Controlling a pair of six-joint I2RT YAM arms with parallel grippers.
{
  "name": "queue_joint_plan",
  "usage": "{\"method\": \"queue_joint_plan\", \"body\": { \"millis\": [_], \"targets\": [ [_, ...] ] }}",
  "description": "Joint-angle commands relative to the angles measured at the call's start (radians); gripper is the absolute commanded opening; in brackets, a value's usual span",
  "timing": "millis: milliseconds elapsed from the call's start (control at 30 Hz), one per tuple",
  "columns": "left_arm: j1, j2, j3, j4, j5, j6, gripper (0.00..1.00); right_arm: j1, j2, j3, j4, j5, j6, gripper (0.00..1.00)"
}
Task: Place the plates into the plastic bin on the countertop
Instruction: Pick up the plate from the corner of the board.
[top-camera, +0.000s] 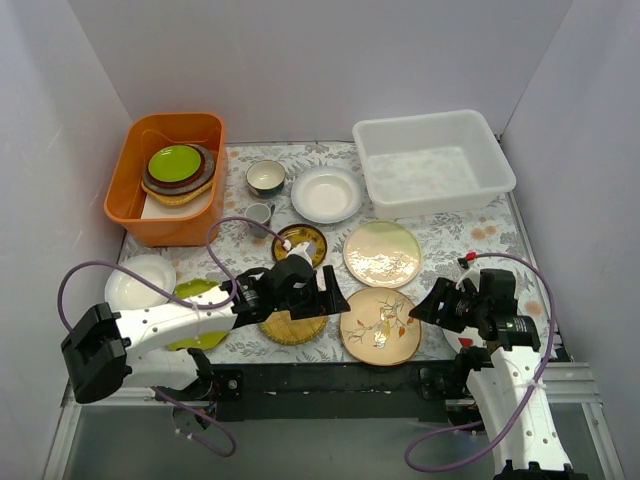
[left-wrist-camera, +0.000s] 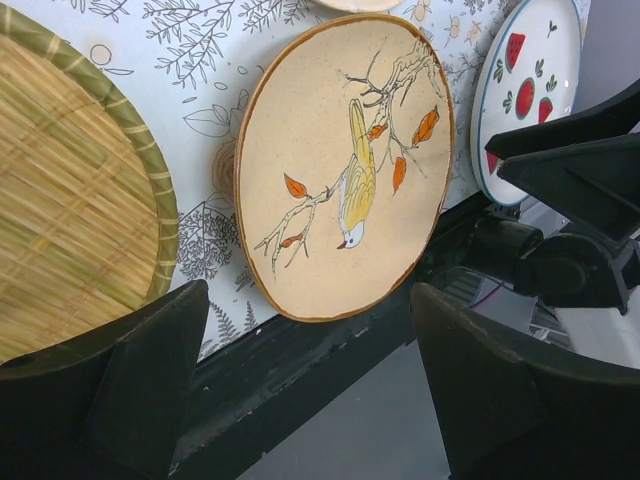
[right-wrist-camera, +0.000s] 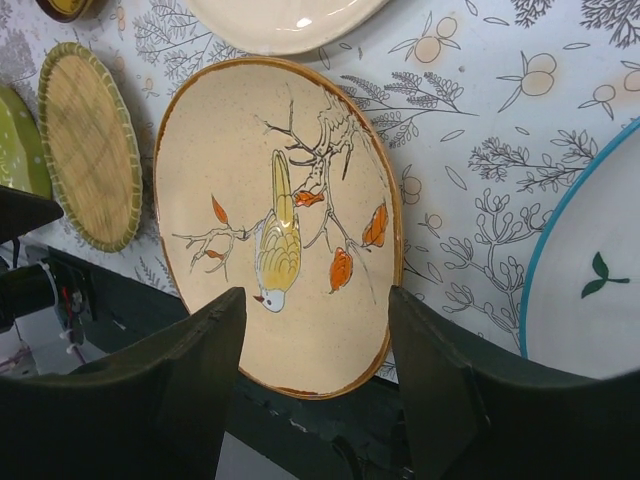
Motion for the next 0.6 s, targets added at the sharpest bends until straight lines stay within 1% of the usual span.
{"method": "queue_joint_plan", "body": {
  "millis": [0,67,100,567],
  "targets": [
    [0.002,0.029,0.002,0.052,0.034,-0.012,0.81,0.003,-0.006,0.003,-0.015,0.033,0.012,0.66],
    [0.002,0.043,0.003,0.066,0.043,-0.012,0.81,0.003,0.013,0.000,-0.014,0.039,0.012,0.66],
    [0.002,0.058,0.006,0.071,0.048,-0.012,0.81,0.029,0.019,0.002,-0.011,0.050,0.015,0.66],
    [0.002,0.190,0.083,0.086,0.074,-0.004,0.81,0.032,0.137,0.011,0.107,0.074,0.027,0.66]
  ]
}}
